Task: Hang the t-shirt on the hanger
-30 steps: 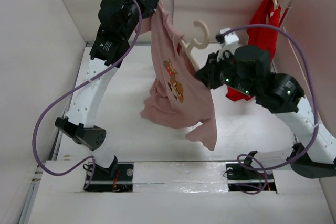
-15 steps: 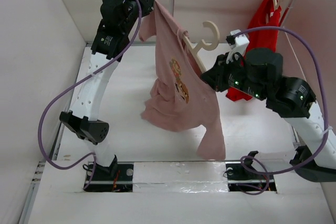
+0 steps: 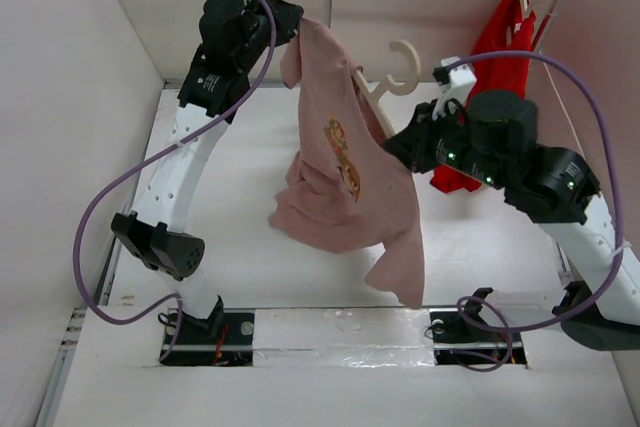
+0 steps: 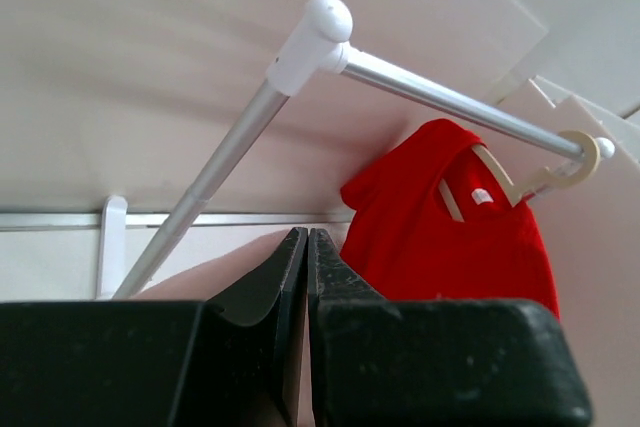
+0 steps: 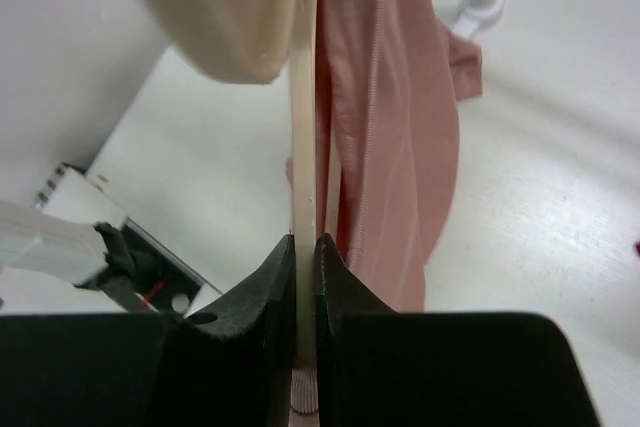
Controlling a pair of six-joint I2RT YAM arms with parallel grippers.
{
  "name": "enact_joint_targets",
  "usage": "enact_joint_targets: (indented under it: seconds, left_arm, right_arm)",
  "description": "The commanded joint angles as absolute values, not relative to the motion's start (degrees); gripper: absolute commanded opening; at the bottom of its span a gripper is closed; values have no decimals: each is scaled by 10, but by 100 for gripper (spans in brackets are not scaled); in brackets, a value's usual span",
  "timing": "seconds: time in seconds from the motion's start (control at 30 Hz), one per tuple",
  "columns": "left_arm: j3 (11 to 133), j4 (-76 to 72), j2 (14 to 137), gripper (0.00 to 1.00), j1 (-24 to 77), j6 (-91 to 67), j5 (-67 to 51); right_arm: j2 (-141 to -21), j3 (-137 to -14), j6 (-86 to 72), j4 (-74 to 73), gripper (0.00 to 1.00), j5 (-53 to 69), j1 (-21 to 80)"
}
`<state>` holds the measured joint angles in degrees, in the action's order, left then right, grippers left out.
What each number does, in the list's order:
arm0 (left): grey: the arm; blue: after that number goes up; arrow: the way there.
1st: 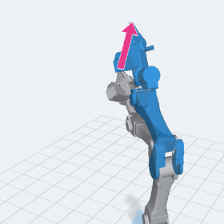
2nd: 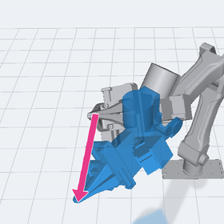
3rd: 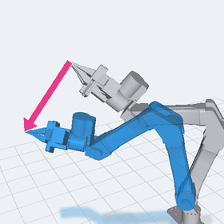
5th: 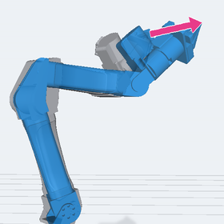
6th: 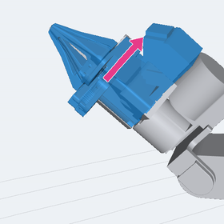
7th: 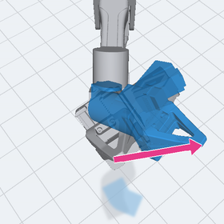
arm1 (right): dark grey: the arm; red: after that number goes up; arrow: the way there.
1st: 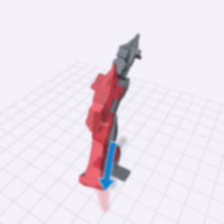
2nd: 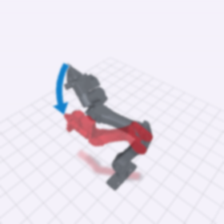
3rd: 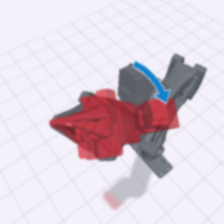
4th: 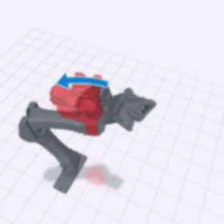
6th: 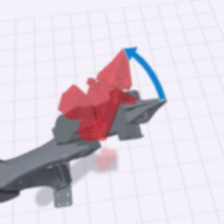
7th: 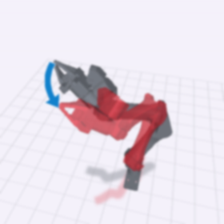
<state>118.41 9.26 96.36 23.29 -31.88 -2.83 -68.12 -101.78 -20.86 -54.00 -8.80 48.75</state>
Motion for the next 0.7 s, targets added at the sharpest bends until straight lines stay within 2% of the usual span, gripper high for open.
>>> enact_joint_targets:
  seconds: [0.0,0.03,0.1,0.13,0.2,0.23,0.33,0.43,0.47,0.53,0.57,0.6,0.63,0.67]
  left_arm:
    - [1190,62,941,0,235,-300,-30]
    - [1193,66,941,7,236,-289,-31]
    - [1208,86,940,28,242,-276,-27]
    - [1215,96,940,45,252,-268,-20]
    - [1234,117,929,52,266,-237,-6]
    - [1232,122,924,49,266,-236,-6]
    - [1209,129,900,20,272,-257,-73]
    - [1135,129,886,0,272,-276,-175]
    - [1116,120,882,0,272,-279,-237]
    - [1075,82,868,0,272,-286,-285]
    - [1045,75,863,4,280,-281,-300]
    - [1037,73,858,9,286,-272,-299]
    - [1034,72,858,23,286,-259,-301]
    - [1026,70,859,31,286,-258,-314]
  right_arm:
    - [-664,-1112,-188,-512,0,-100,478]
    - [-663,-1096,-187,-509,0,-92,467]
    - [-663,-1053,-191,-497,0,-69,454]
    - [-664,-1018,-192,-494,0,-62,443]
    - [-660,-992,-196,-478,0,-55,436]
    - [-660,-984,-197,-475,0,-52,429]
    - [-662,-981,-190,-469,0,-42,422]
    - [-669,-983,-183,-468,0,-31,406]
    - [-670,-979,-182,-467,0,-26,400]
    - [-673,-973,-180,-463,0,-17,393]
    - [-674,-970,-180,-461,0,-8,386]
    - [-676,-966,-181,-459,0,-4,386]
    - [-678,-965,-181,-456,0,-5,380]
    - [-680,-963,-180,-455,0,-5,380]
